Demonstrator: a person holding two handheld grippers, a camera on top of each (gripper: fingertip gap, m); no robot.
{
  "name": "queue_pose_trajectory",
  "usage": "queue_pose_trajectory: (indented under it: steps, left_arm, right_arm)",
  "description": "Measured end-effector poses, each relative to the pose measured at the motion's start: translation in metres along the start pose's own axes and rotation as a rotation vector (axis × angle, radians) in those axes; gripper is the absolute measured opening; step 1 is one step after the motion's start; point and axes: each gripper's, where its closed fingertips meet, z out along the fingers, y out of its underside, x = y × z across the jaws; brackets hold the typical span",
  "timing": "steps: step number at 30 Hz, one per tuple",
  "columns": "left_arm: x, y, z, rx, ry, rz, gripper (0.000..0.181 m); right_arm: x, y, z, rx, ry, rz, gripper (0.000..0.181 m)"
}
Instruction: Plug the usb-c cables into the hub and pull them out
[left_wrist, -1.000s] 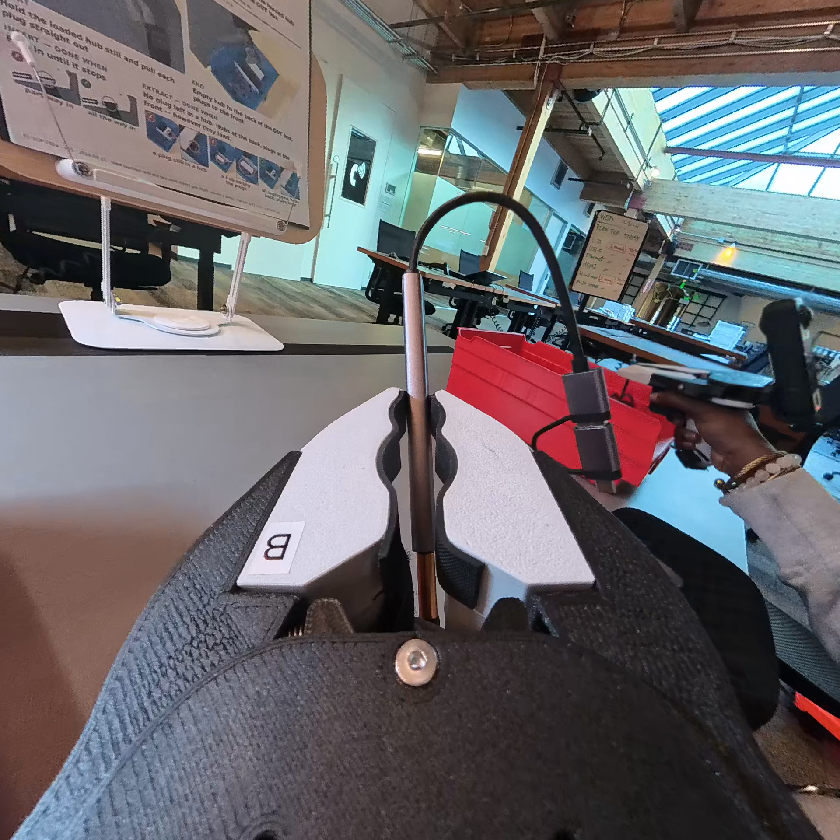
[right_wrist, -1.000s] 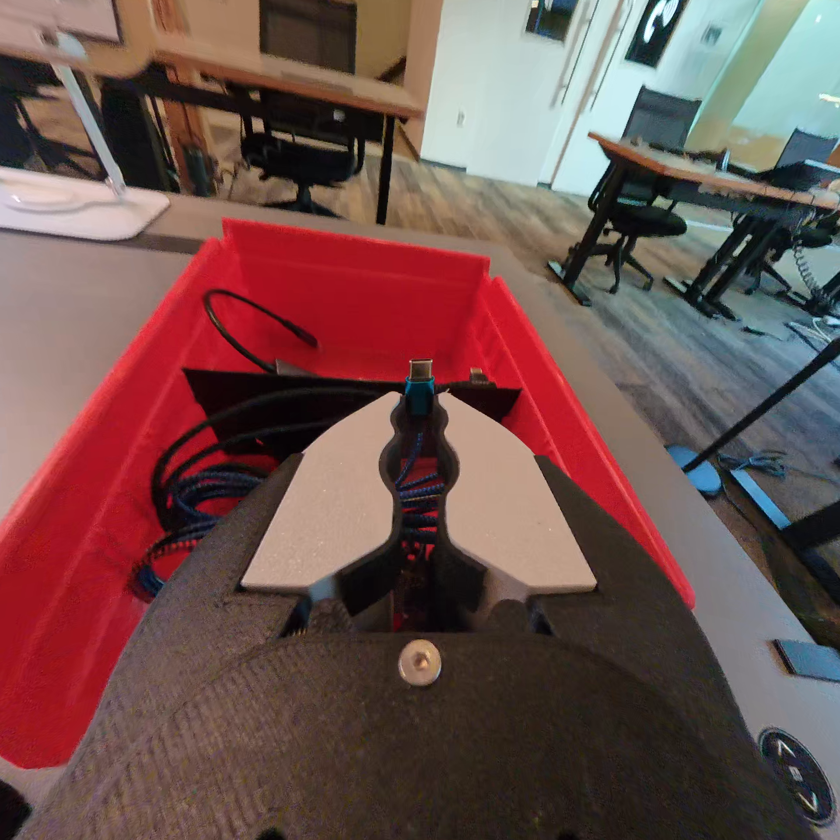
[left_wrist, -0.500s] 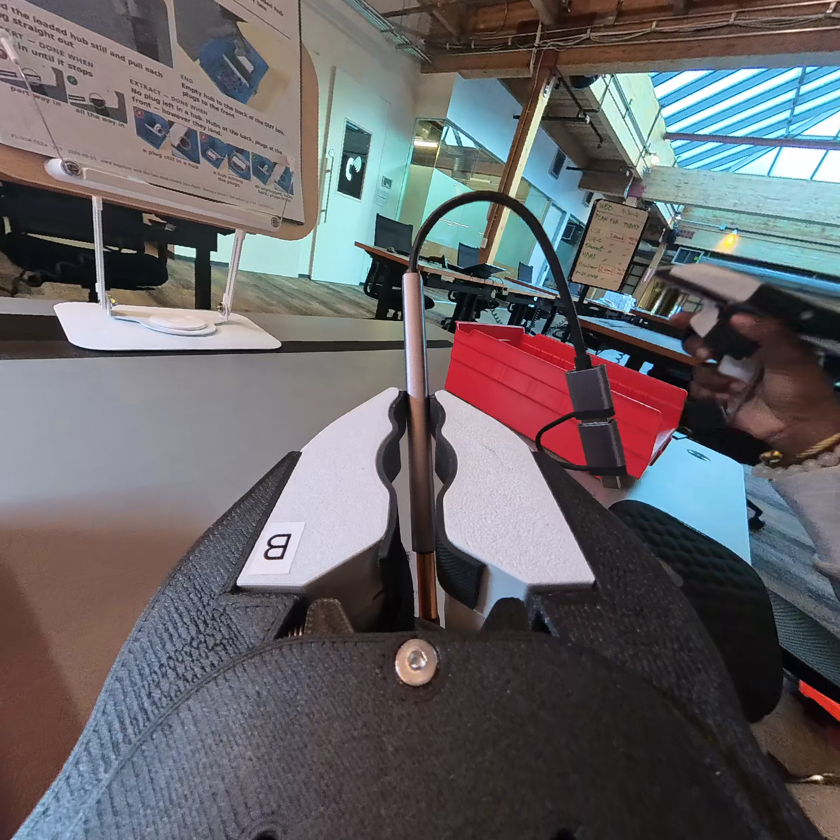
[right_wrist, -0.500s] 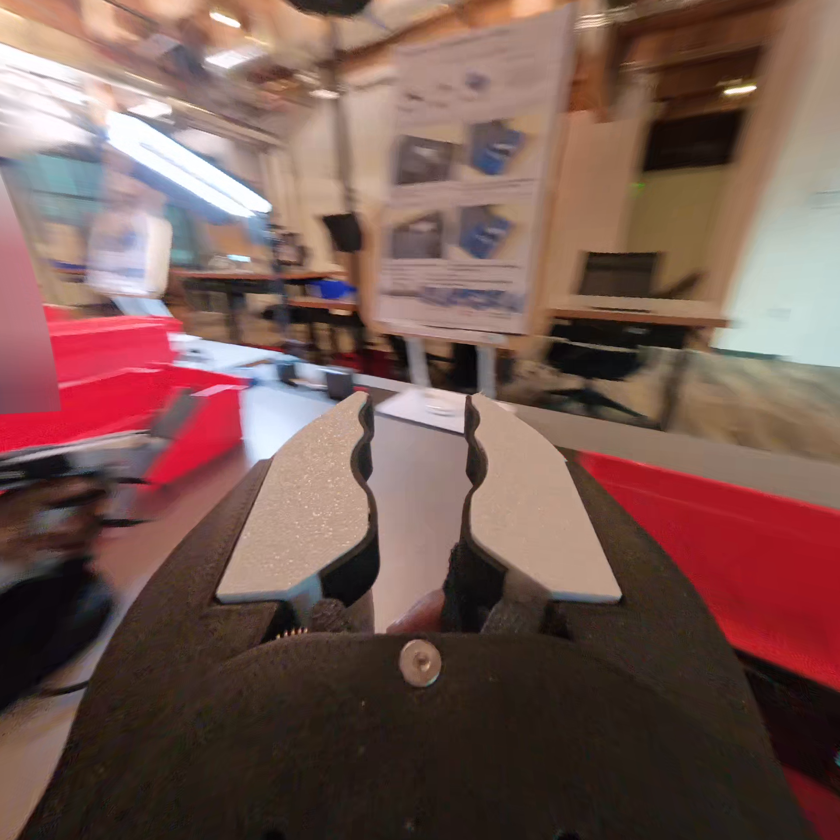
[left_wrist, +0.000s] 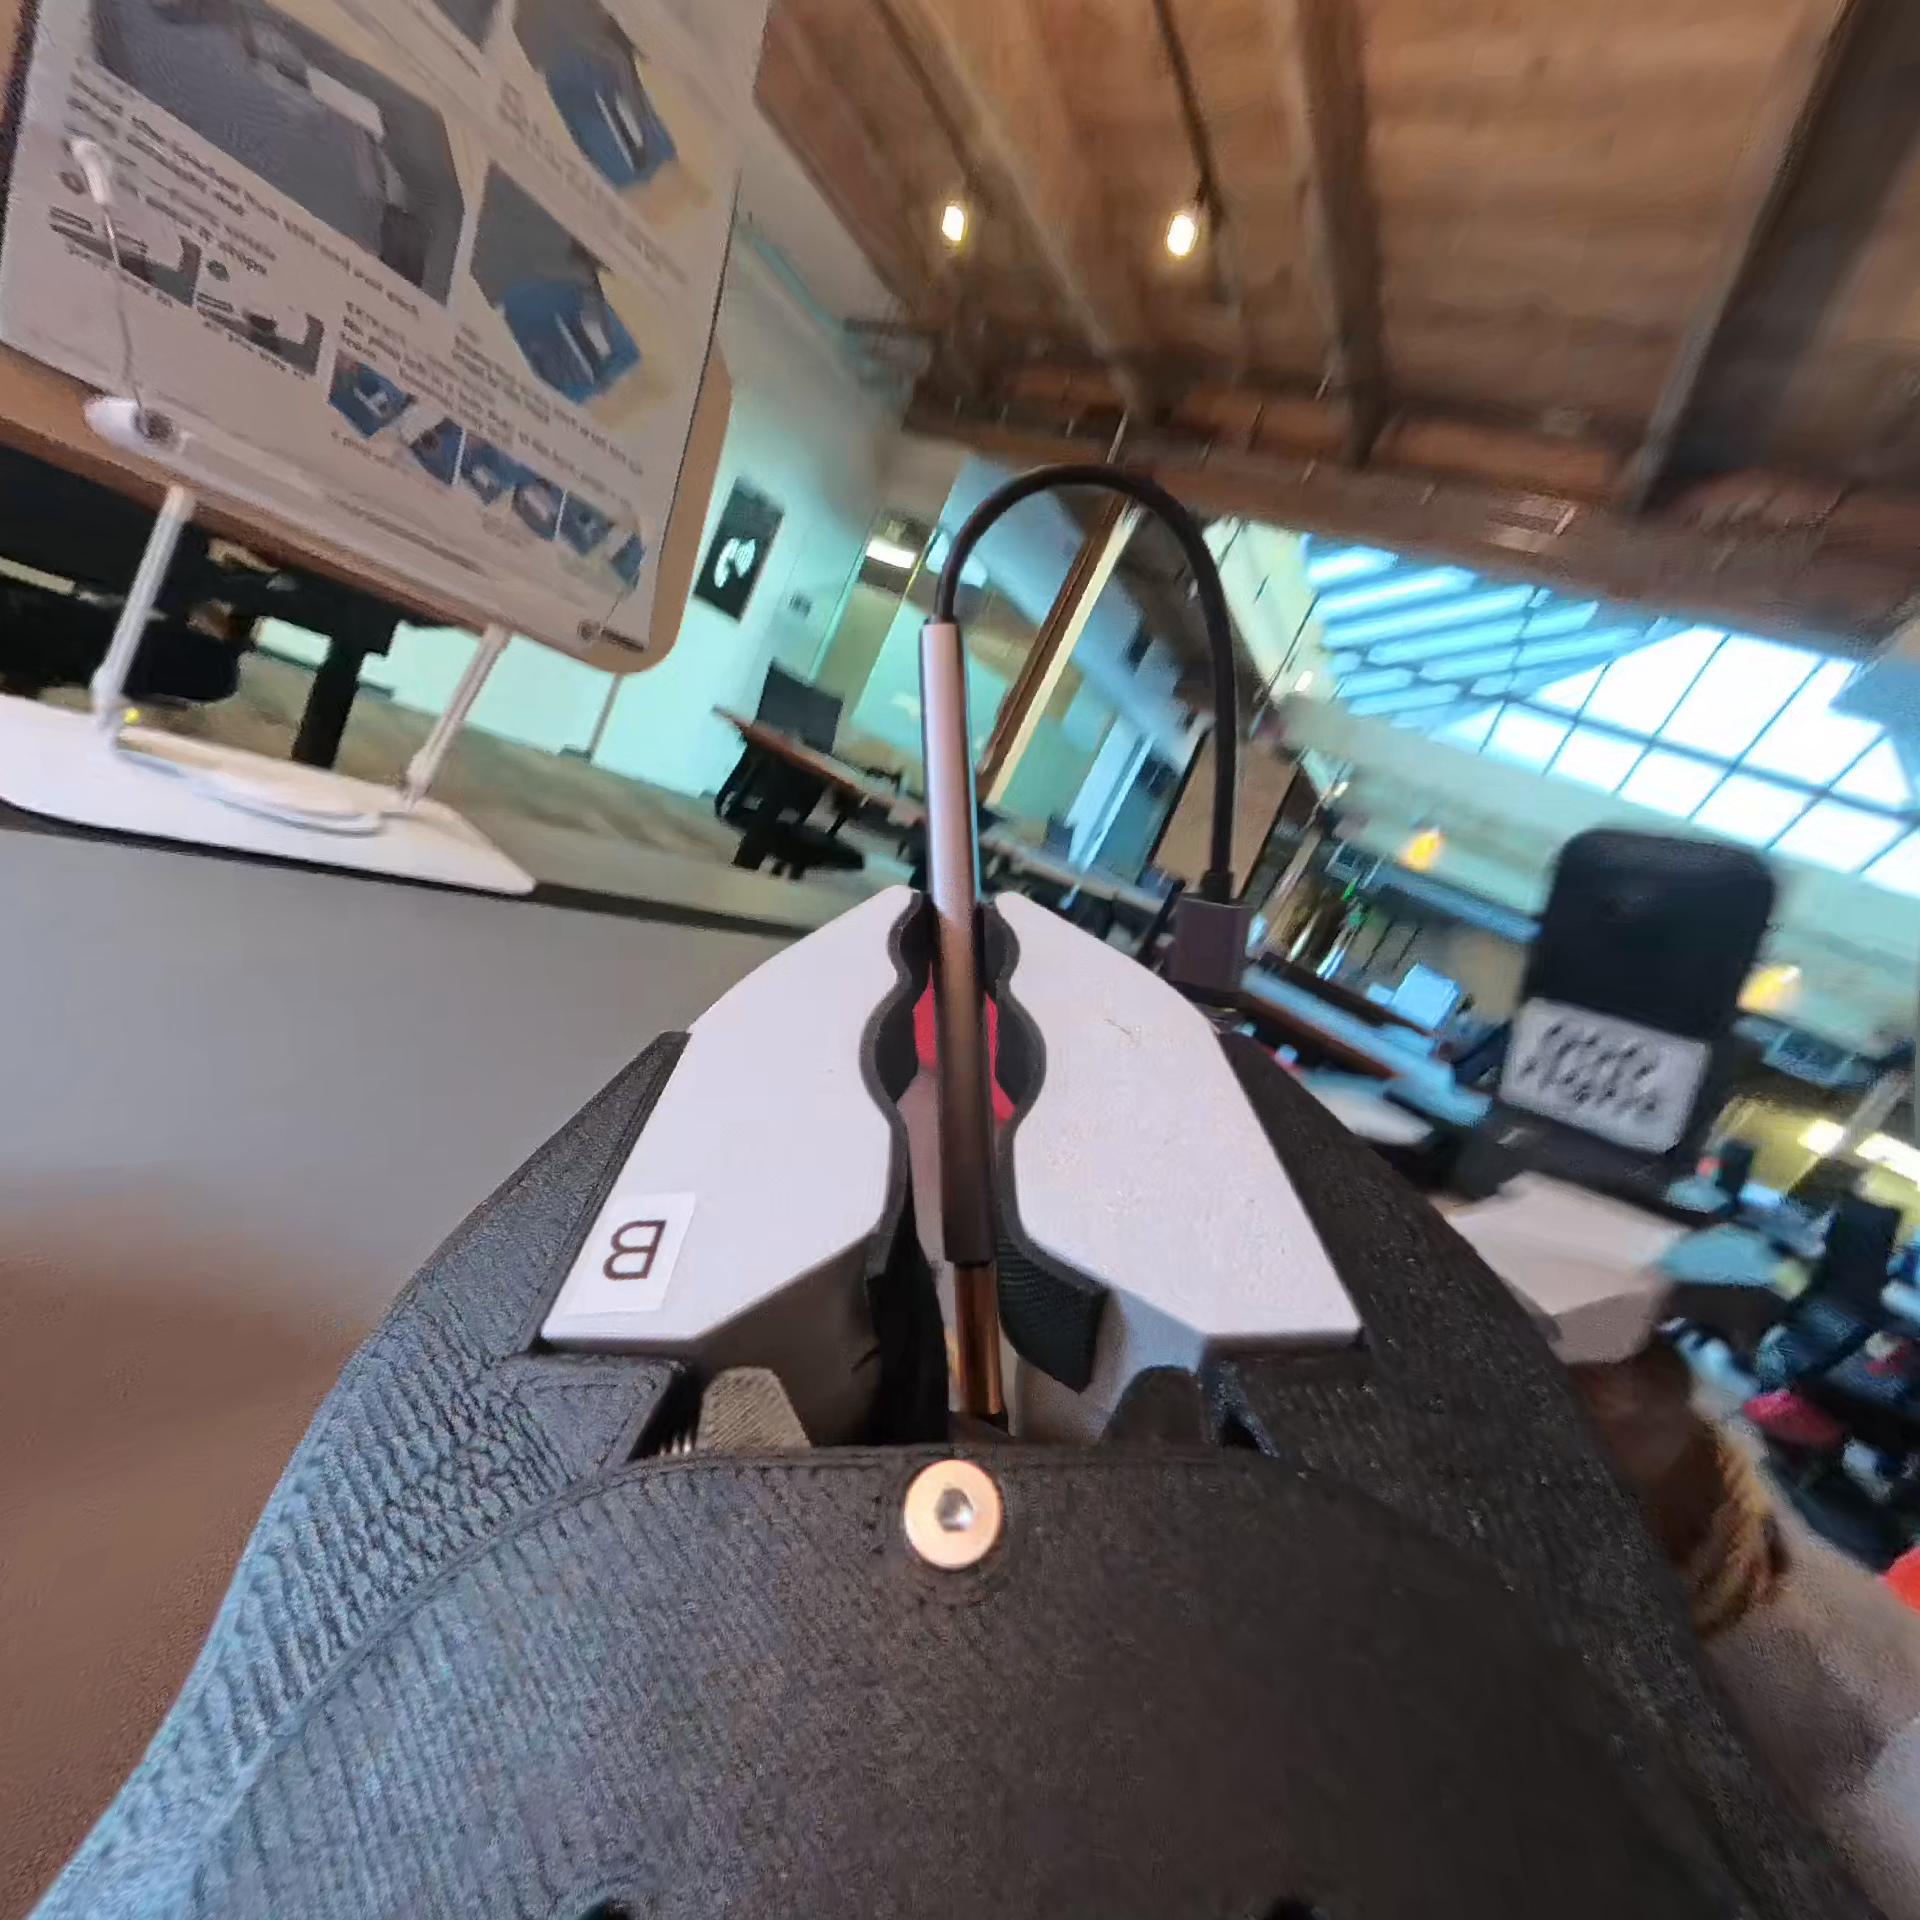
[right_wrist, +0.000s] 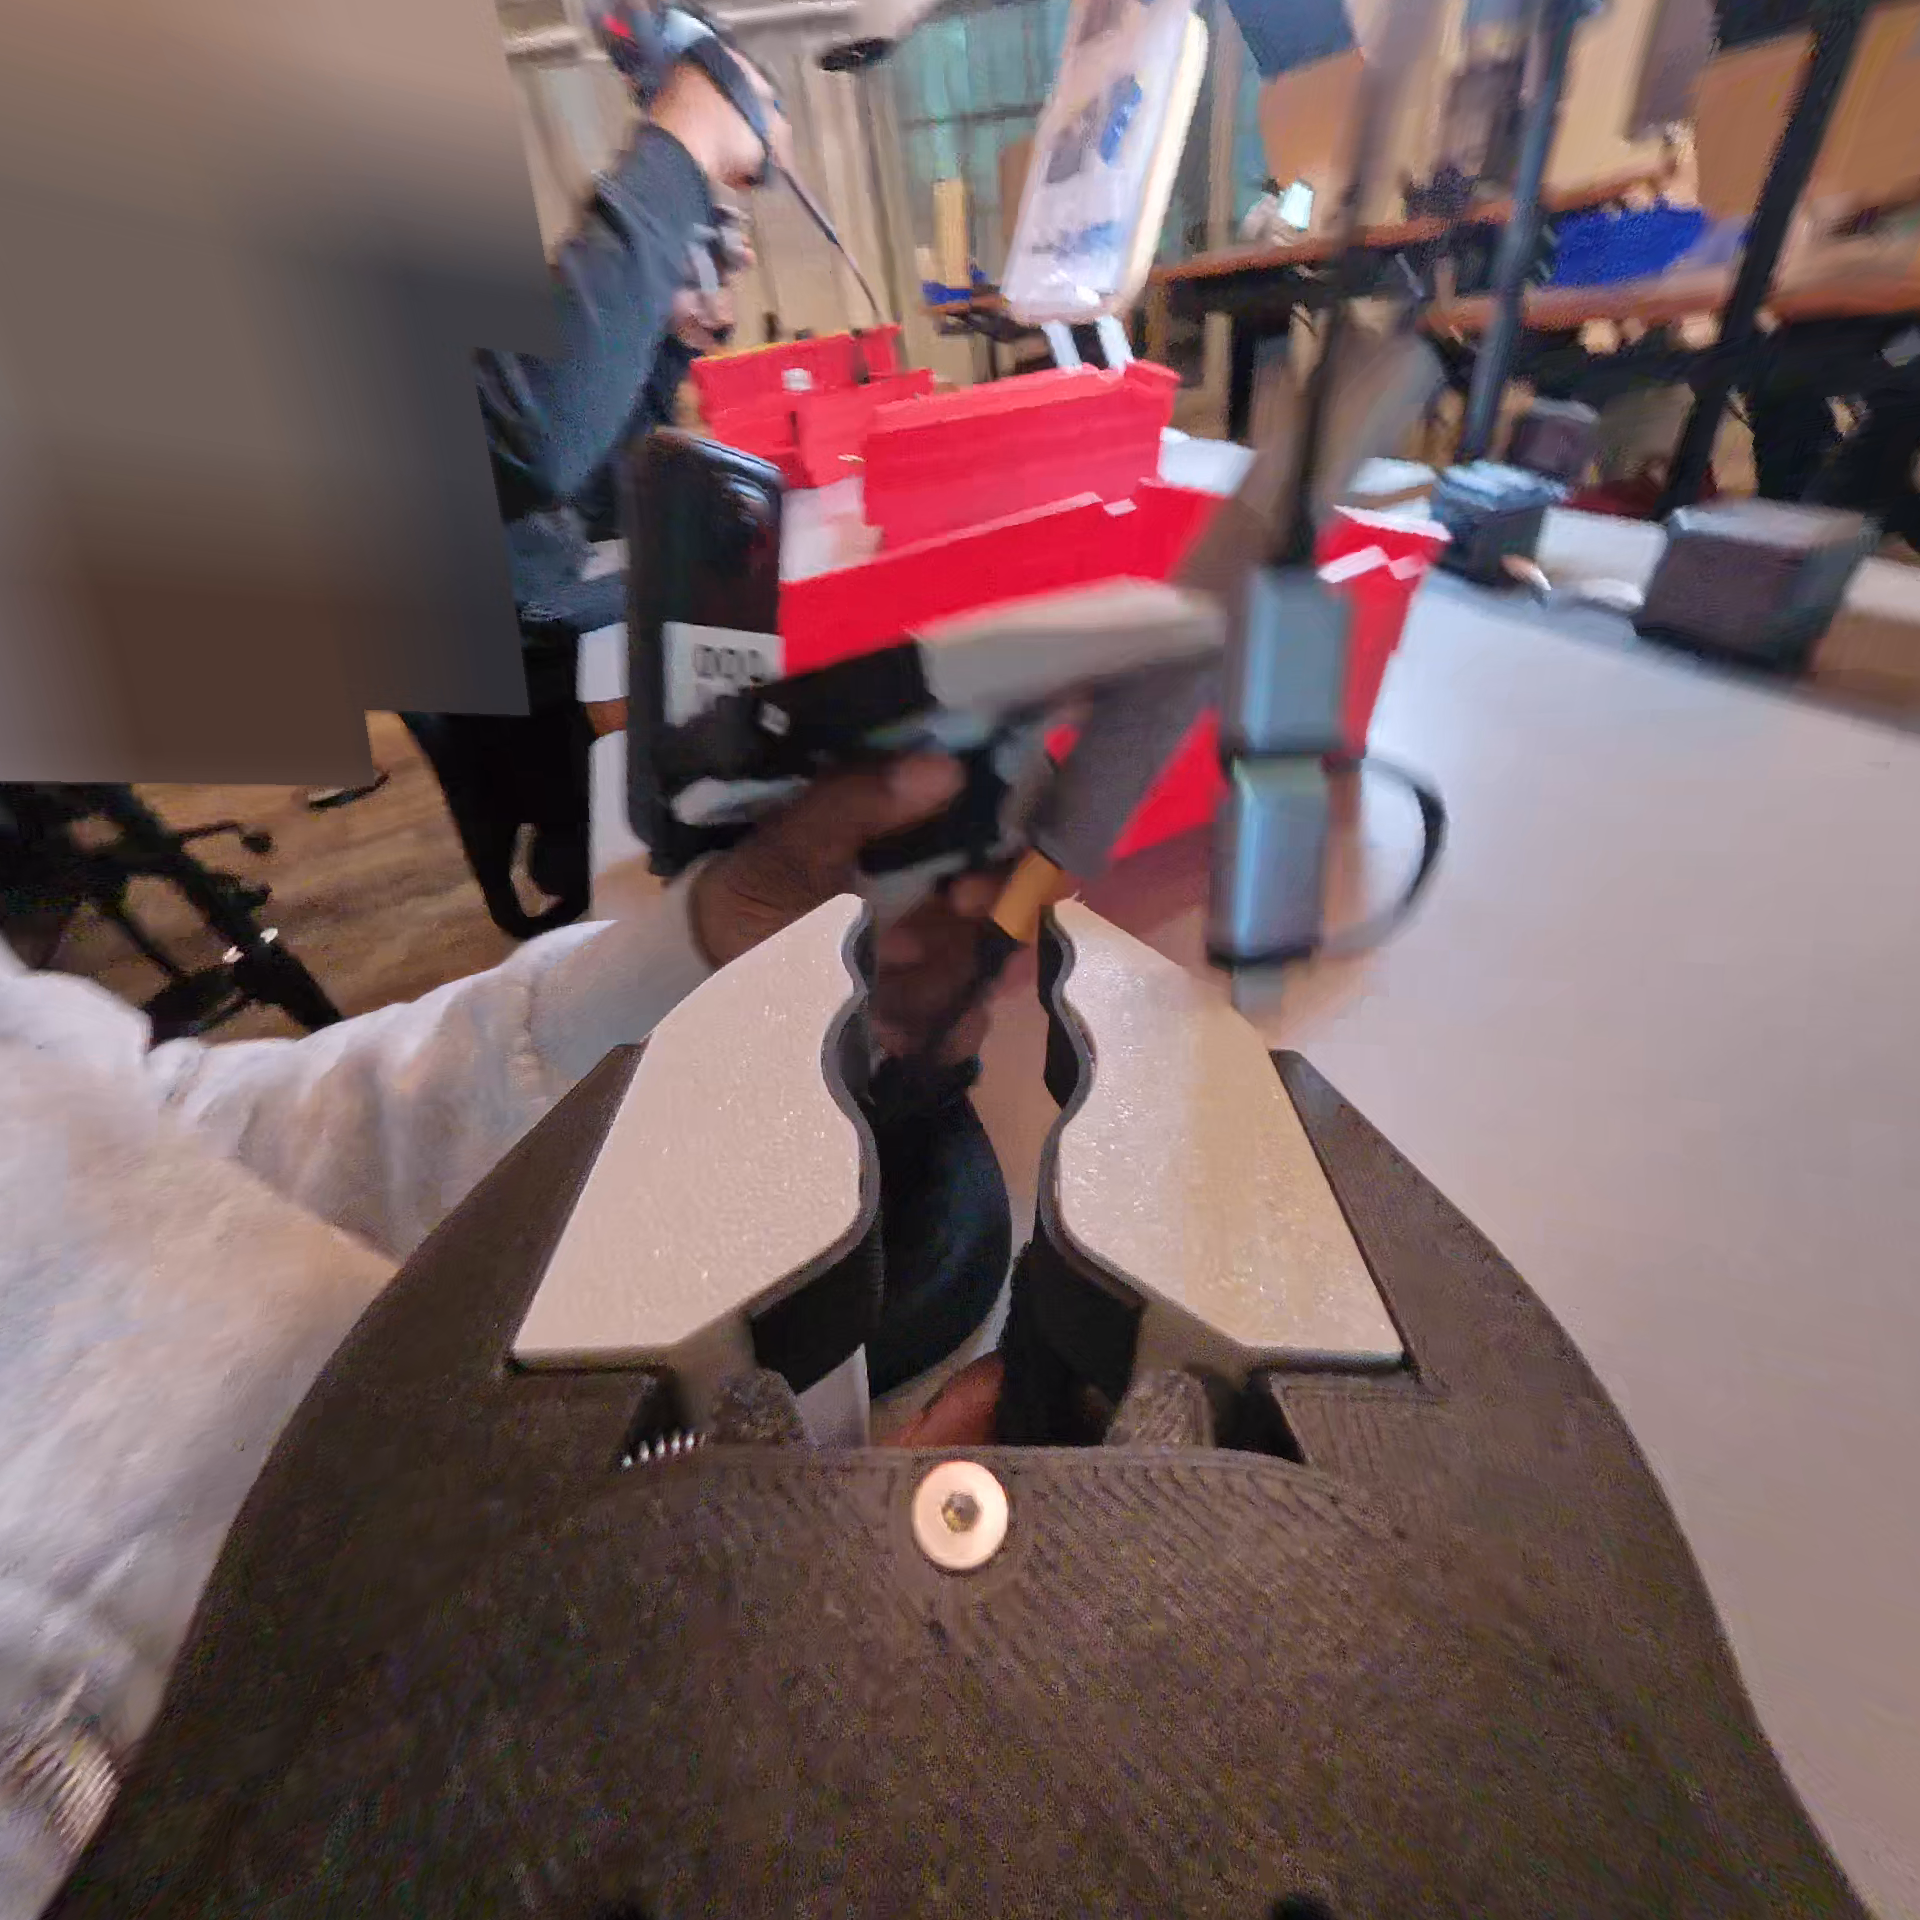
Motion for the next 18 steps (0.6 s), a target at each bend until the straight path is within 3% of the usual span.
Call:
queue_pose_trajectory:
  steps: [3, 6, 10, 14, 18]
  left_arm:
    - [0.004, -0.014, -0.005, 0.093, 0.070, -0.101, 0.010]
    - [0.012, -0.022, -0.008, 0.144, 0.130, -0.110, 0.010]
    - [0.018, -0.023, -0.008, 0.159, 0.129, -0.039, 0.010]
    - [0.027, -0.024, -0.008, 0.169, 0.185, -0.021, 0.010]
    - [0.036, -0.027, -0.011, 0.168, 0.303, -0.117, 0.012]
  right_arm:
    - [0.014, 0.022, 0.016, -0.030, 0.080, 0.086, 0.031]
    - [0.000, 0.023, 0.029, -0.001, 0.004, 0.137, 0.037]
    - [0.007, 0.012, 0.036, 0.102, 0.050, 0.187, 0.018]
    - [0.002, 0.008, 0.033, 0.130, 0.006, 0.130, 0.010]
    - [0.000, -0.003, 0.013, 0.150, -0.139, 0.235, 0.007]
